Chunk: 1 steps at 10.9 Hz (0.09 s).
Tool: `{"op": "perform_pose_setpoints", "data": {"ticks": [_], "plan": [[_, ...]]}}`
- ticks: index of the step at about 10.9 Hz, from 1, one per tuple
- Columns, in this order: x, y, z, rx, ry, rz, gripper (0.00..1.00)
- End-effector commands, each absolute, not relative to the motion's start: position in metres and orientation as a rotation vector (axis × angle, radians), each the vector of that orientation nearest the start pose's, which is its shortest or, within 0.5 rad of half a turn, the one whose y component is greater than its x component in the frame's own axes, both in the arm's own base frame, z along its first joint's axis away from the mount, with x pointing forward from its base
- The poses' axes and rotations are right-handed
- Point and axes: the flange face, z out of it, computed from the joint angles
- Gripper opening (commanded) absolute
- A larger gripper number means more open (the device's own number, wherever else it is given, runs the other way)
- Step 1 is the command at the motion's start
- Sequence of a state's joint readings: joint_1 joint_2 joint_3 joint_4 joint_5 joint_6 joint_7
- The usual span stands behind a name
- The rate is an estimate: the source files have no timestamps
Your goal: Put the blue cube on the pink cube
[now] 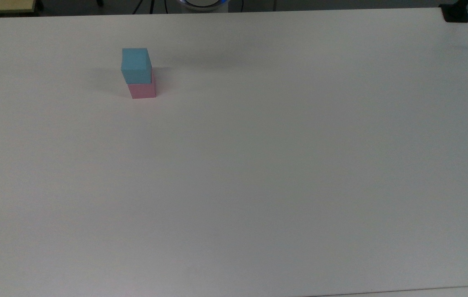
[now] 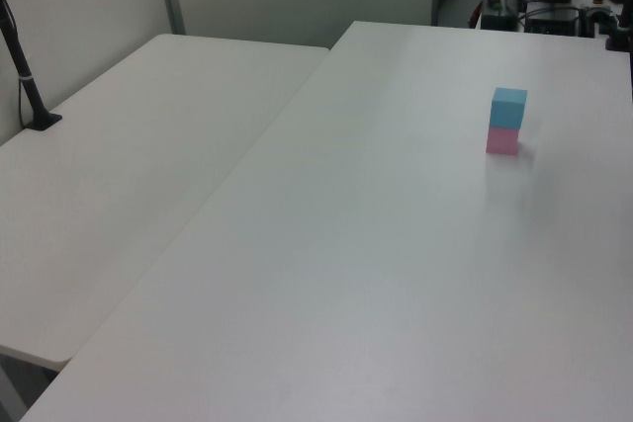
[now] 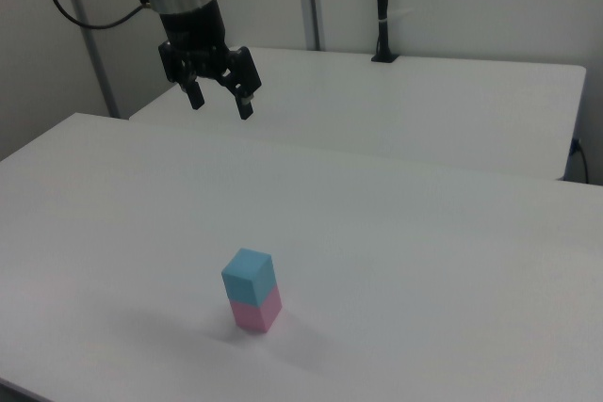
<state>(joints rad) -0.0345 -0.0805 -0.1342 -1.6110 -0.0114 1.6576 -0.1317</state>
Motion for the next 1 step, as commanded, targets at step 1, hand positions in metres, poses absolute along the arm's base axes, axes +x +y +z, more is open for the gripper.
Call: {"op": "perform_pose_setpoints", "data": {"ticks": [1], "plan": [[0.5269,-0.0921,0.6568,-3.140,0.046,-0.152,1.00]]}}
